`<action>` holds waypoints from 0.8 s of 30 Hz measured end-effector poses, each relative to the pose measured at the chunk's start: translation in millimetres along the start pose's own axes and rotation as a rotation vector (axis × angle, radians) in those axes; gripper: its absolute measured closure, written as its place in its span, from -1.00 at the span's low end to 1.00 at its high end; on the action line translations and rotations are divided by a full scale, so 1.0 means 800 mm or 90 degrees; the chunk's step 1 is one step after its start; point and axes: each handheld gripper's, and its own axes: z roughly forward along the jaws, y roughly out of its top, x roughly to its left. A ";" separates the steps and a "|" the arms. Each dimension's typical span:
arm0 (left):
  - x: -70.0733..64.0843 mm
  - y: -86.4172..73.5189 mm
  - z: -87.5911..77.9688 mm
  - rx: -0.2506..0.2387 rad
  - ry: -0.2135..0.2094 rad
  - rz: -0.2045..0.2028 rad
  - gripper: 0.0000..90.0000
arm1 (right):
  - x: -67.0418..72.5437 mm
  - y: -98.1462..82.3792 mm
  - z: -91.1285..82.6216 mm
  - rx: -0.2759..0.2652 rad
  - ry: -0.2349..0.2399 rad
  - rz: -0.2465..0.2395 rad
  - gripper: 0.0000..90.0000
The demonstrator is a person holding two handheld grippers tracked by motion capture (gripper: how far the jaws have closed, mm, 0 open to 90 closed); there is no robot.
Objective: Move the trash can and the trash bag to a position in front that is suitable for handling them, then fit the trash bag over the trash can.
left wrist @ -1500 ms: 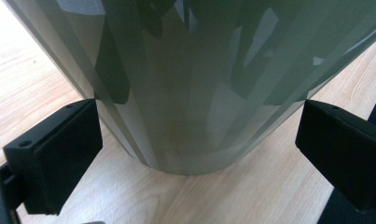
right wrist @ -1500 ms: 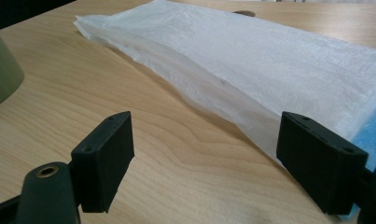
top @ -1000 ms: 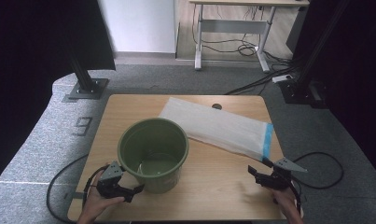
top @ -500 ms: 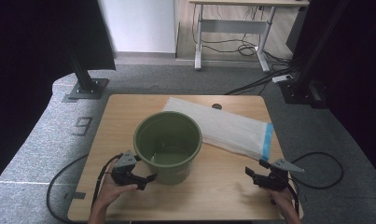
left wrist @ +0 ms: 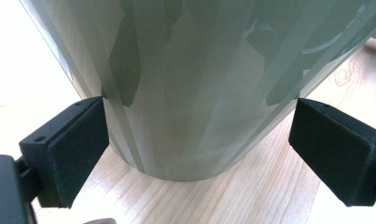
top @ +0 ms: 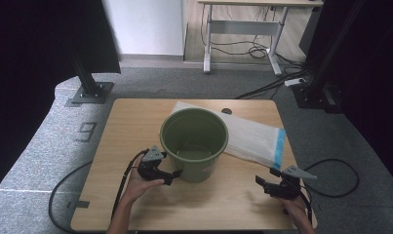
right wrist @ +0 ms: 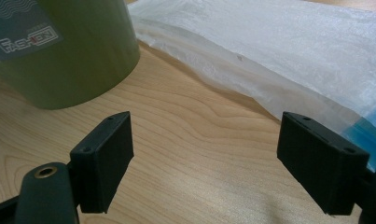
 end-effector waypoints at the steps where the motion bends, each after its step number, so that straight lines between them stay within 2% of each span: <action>1: 0.000 0.000 0.000 0.000 0.000 0.000 -0.90 | 0.000 0.000 0.000 0.000 0.000 0.000 -0.60; 5: -0.004 -0.001 -0.009 -0.005 0.021 -0.004 -0.88 | -0.001 0.000 -0.003 0.000 -0.003 -0.002 -0.60; 9: -0.005 -0.004 -0.020 -0.006 0.029 -0.003 -0.89 | -0.002 0.001 -0.004 -0.003 -0.004 -0.002 -0.60; 10: -0.006 -0.007 -0.027 -0.002 0.028 -0.003 -0.89 | -0.001 0.001 -0.005 -0.005 -0.005 -0.002 -0.60; 12: -0.008 -0.009 -0.033 0.013 0.050 0.008 -0.90 | 0.000 0.003 -0.005 -0.004 -0.006 -0.001 -0.63; 15: -0.008 -0.011 -0.041 0.006 0.056 0.003 -0.90 | 0.004 0.004 -0.003 -0.002 -0.010 -0.005 -0.65; 17: -0.008 -0.020 -0.051 -0.007 0.056 -0.007 -0.89 | 0.009 0.006 0.000 0.002 -0.012 -0.012 -0.65; 20: -0.006 -0.028 -0.054 -0.001 0.064 -0.010 -0.90 | 0.013 0.009 0.003 0.004 -0.012 -0.022 -0.65; 22: -0.004 -0.034 -0.058 0.003 0.064 -0.014 -0.89 | 0.020 0.015 0.011 0.014 -0.014 -0.040 -0.68; 24: -0.001 -0.045 -0.066 0.010 0.070 -0.019 -0.89 | 0.024 0.021 0.018 0.018 -0.020 -0.047 -0.68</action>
